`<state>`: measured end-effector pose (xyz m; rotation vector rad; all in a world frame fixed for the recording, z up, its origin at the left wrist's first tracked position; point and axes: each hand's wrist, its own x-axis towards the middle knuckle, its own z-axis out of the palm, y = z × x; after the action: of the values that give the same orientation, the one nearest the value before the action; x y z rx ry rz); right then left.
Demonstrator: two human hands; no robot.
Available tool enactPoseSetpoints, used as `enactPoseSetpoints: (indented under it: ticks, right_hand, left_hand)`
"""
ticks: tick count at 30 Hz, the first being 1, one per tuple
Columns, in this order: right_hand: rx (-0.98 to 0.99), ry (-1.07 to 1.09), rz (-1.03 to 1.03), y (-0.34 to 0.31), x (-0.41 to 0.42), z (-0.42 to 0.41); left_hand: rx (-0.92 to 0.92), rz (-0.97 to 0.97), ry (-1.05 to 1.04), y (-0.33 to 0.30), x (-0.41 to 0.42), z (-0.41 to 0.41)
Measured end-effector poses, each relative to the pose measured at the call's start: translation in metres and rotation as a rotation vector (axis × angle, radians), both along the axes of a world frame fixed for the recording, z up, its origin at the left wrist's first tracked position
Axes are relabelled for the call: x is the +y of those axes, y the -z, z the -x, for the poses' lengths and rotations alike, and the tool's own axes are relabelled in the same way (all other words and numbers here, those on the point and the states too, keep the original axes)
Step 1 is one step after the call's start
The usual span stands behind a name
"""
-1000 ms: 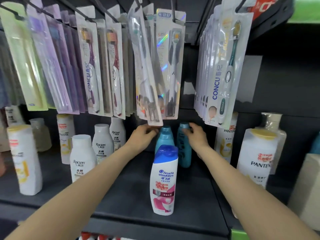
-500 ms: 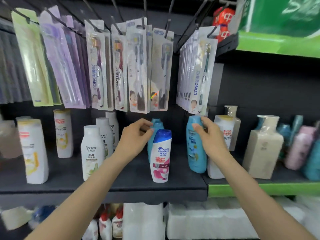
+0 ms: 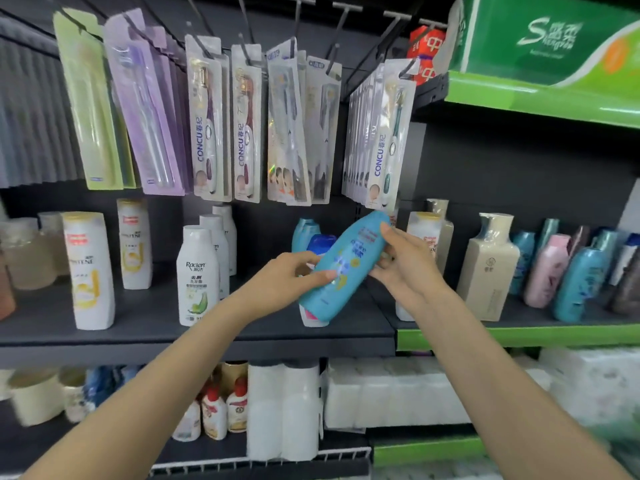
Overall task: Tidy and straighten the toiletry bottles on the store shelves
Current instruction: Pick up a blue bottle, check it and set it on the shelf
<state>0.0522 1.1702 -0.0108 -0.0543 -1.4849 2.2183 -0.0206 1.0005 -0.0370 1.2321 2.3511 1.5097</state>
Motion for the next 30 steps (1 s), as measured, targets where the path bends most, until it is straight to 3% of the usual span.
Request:
enactPoseSetpoints:
  ticks: [3,5,10,15,17,24,30]
  right_hand:
    - [0.044,-0.056,0.148,-0.002,-0.003,0.001]
    - [0.049,-0.086,0.155,-0.002,-0.006,0.003]
    - [-0.183,0.013,-0.091,-0.003,-0.015,0.008]
    - [-0.183,-0.022,0.096,-0.006,-0.025,0.01]
    - [-0.109,-0.048,0.163,-0.006,-0.027,0.01]
    - [0.068,-0.153,0.268,0.011,-0.02,0.014]
    - [0.155,-0.253,0.124,0.015,-0.017,0.015]
  left_hand:
    - [-0.186,-0.081,0.072,0.0,-0.019,-0.003]
    - [-0.165,-0.113,0.037,0.0,-0.028,-0.002]
    - [0.374,0.033,-0.238,-0.002,-0.042,-0.001]
    - [0.677,0.072,-0.361,0.0,-0.048,-0.001]
    - [0.661,0.044,-0.37,-0.001,-0.052,0.003]
    - [0.326,0.044,-0.203,-0.002,-0.063,0.003]
    - [0.563,-0.036,-0.318,0.008,-0.059,0.005]
